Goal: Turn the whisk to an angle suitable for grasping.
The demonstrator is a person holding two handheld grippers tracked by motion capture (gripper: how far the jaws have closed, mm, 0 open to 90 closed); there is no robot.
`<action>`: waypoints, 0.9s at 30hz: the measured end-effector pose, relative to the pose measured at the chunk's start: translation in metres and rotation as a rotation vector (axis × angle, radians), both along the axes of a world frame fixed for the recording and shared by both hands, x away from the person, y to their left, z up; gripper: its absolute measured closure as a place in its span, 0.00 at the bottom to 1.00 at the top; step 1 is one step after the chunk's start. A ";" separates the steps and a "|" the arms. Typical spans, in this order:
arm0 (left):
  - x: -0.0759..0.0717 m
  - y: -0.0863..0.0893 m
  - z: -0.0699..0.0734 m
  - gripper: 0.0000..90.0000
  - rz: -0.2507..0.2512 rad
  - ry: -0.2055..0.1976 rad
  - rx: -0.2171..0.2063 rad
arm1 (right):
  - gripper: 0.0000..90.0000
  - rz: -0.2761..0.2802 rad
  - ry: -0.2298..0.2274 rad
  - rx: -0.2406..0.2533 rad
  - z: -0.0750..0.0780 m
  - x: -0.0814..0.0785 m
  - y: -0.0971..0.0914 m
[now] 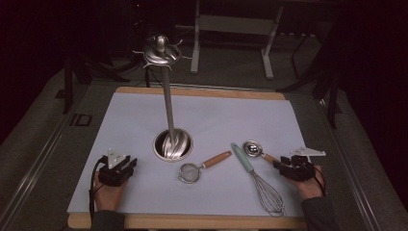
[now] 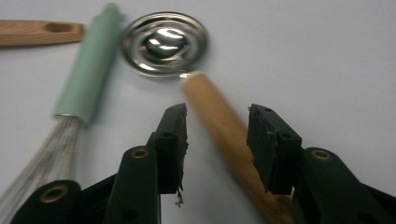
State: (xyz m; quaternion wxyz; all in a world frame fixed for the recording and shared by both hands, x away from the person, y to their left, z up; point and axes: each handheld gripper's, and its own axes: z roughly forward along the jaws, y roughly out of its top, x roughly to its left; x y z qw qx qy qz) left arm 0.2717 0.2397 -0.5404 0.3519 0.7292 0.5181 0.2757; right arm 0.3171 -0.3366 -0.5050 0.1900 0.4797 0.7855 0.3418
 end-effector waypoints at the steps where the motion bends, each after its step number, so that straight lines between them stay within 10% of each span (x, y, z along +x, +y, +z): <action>1: 0.000 0.000 0.000 0.76 0.002 -0.002 -0.001 | 0.64 0.011 0.003 -0.001 0.001 0.000 0.003; 27: -0.001 -0.003 0.000 0.75 -0.006 -0.014 0.019 | 0.73 0.220 0.163 0.094 0.009 0.015 0.055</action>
